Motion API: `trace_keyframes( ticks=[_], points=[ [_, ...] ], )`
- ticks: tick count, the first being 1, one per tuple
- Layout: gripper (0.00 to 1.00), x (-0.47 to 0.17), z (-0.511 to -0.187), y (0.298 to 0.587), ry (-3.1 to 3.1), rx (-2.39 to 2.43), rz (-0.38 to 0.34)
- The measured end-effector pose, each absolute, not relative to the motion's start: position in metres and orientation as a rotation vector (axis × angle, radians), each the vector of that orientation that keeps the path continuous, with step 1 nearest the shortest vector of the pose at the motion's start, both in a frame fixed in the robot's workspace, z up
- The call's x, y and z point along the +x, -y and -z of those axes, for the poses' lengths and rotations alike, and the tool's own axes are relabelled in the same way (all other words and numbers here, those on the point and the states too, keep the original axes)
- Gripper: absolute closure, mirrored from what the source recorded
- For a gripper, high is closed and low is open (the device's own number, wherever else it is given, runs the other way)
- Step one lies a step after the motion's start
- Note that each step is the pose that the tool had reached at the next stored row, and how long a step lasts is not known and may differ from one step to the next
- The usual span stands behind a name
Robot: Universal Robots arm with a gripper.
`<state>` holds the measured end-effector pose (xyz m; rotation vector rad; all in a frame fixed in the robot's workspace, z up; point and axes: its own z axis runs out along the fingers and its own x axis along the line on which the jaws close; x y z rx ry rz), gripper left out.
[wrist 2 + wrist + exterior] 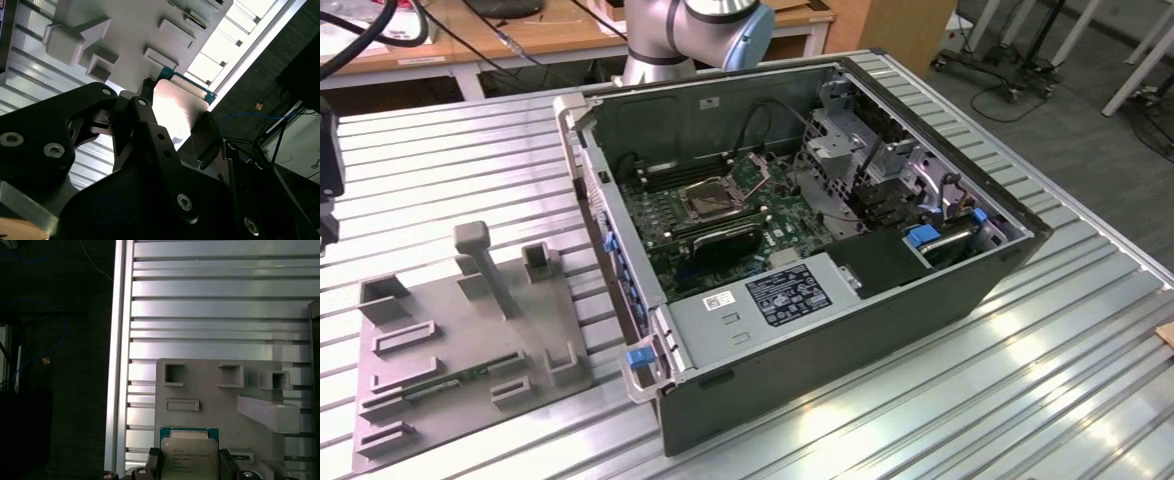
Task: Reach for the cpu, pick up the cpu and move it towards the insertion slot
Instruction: 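Pick up the cpu and move it towards the insertion slot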
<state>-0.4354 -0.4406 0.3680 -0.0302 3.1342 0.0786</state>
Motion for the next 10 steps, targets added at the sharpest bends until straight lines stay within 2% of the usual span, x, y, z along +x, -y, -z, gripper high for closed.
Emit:
trace_keyframes(
  ticks=[10],
  points=[
    [0.46, -0.4304, -0.368, 0.4406, -3.134, -0.03, -0.079]
  ],
)
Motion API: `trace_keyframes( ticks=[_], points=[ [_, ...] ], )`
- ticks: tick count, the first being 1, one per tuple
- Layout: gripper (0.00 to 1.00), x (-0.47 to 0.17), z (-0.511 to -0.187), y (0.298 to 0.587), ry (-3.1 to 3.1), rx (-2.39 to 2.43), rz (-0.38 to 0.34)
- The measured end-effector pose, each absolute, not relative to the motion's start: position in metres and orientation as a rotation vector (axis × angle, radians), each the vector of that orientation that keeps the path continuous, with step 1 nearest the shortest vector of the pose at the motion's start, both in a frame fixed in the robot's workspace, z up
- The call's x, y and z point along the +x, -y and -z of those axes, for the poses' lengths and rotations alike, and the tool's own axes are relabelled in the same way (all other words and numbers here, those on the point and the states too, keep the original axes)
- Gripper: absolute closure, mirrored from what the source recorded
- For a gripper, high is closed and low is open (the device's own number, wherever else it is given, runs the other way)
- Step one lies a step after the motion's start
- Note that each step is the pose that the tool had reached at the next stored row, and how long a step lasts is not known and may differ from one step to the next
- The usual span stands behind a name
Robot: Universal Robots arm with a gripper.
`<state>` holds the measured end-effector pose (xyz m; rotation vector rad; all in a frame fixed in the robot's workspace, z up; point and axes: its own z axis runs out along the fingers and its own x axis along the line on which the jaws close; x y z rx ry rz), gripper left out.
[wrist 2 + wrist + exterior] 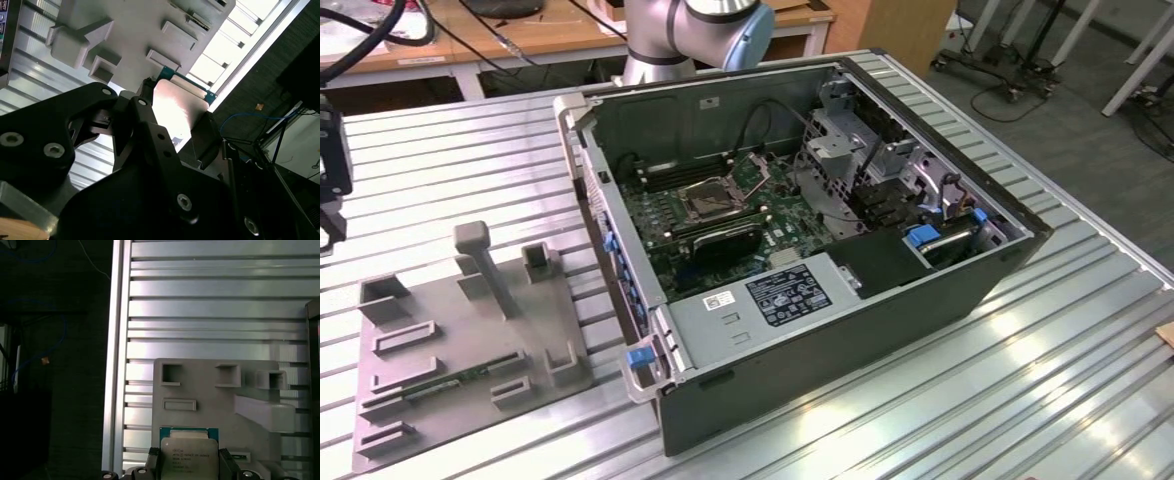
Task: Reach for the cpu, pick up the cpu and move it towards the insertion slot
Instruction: 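Pick up the cpu and move it towards the insertion slot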
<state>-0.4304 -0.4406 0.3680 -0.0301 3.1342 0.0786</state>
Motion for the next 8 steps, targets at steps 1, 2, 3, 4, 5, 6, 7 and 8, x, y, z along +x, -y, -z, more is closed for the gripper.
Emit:
trace_keyframes(
  ticks=[1, 2, 3, 4, 5, 6, 7, 8],
  points=[
    [0.46, -0.4295, -0.368, 0.4406, -3.134, -0.03, -0.079],
    [0.46, -0.4287, -0.368, 0.4406, -3.134, -0.03, -0.079],
    [0.46, -0.4278, -0.3681, 0.4406, -3.134, -0.03, -0.079],
    [0.46, -0.4269, -0.3681, 0.4406, -3.134, -0.03, -0.079],
    [0.46, -0.426, -0.368, 0.4406, -3.134, -0.03, -0.079],
    [0.46, -0.4252, -0.368, 0.4406, -3.134, -0.03, -0.079],
    [0.46, -0.4242, -0.368, 0.4406, -3.134, -0.03, -0.079],
    [0.46, -0.4233, -0.368, 0.4406, -3.134, -0.03, -0.079]
  ],
)
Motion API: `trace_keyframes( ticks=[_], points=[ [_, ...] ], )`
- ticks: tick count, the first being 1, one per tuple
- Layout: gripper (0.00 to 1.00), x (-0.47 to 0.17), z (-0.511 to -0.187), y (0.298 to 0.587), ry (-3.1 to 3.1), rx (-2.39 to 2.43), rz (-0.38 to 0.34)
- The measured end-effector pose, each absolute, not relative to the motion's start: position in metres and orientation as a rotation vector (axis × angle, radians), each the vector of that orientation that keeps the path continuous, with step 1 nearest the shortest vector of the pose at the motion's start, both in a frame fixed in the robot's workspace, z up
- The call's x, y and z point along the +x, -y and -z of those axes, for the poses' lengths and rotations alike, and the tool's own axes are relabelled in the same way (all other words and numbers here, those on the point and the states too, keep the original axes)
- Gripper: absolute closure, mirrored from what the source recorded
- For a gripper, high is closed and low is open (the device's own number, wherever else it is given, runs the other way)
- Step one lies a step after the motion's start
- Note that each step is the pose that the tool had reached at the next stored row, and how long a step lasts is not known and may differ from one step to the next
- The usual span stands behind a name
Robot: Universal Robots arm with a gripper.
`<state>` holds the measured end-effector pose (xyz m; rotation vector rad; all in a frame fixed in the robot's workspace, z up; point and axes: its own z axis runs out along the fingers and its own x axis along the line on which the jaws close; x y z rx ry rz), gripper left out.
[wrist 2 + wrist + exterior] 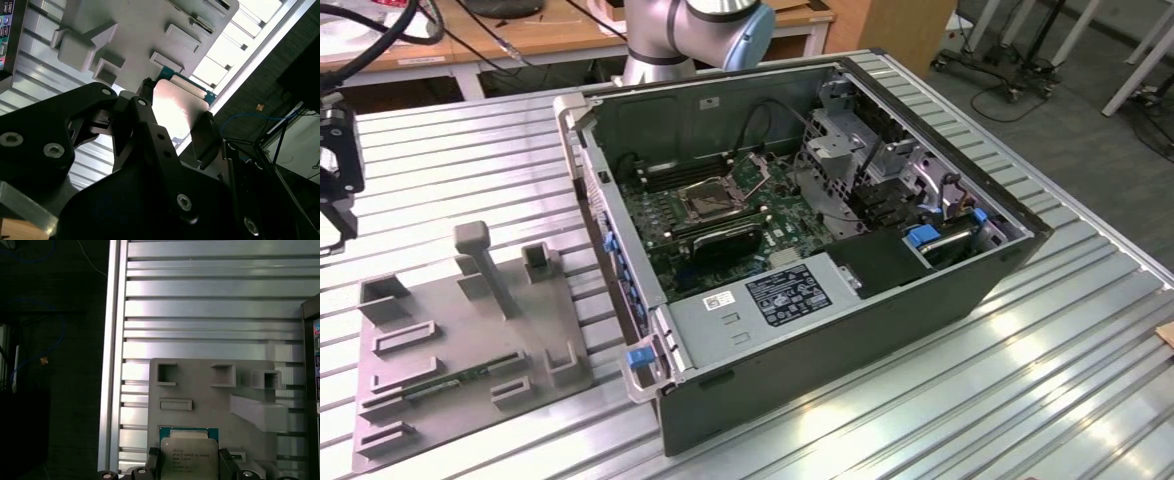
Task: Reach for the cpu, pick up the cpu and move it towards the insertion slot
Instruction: 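Pick up the cpu and move it towards the insertion slot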
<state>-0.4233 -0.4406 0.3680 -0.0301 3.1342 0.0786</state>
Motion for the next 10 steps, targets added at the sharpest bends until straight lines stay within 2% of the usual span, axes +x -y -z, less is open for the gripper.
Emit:
trace_keyframes(
  ticks=[10],
  points=[
    [0.46, -0.4125, -0.368, 0.4406, -3.134, -0.03, -0.079]
  ],
)
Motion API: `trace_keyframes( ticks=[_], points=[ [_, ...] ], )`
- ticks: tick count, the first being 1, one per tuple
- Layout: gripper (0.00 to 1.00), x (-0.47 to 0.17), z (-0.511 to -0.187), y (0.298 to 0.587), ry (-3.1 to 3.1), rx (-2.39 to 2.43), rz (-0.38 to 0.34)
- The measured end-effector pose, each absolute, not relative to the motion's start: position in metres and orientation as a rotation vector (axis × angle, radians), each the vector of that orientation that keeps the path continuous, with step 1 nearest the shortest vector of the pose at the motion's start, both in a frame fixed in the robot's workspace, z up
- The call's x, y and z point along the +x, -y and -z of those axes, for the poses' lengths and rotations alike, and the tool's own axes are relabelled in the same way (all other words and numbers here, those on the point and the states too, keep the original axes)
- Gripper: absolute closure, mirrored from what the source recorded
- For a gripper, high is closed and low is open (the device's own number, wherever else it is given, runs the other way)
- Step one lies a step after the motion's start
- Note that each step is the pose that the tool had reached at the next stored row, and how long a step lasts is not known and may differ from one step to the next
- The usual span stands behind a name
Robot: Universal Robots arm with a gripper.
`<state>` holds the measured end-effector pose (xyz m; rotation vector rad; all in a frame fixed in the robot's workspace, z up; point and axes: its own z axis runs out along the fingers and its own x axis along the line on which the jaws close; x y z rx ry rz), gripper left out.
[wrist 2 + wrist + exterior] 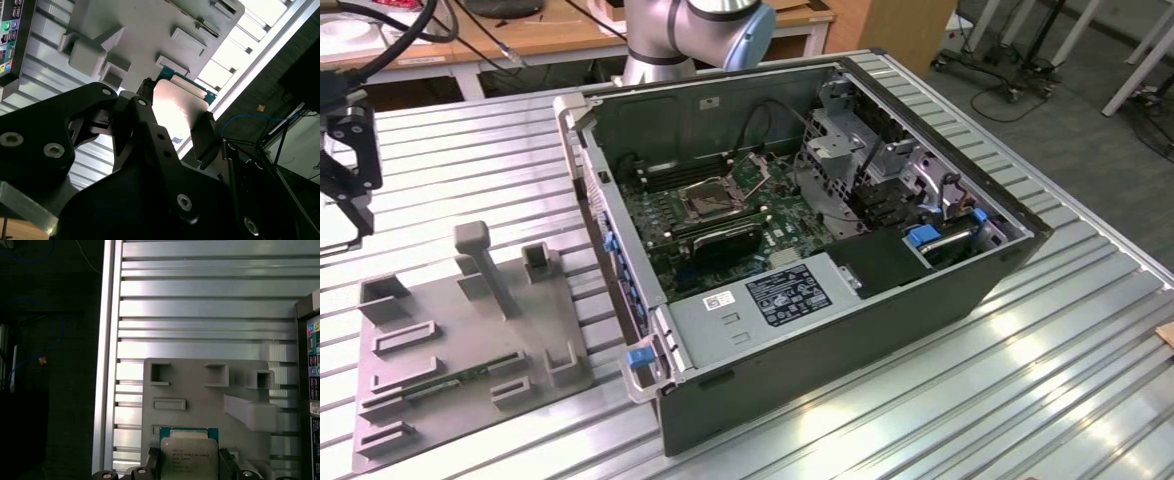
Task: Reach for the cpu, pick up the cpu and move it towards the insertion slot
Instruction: 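Pick up the cpu and move it towards the insertion slot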
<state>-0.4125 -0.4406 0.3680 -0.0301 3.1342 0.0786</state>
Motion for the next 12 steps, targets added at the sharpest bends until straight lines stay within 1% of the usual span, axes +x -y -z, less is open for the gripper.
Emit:
trace_keyframes(
  ticks=[12],
  points=[
    [0.46, -0.398, -0.368, 0.441, -3.134, -0.03, -0.079]
  ],
)
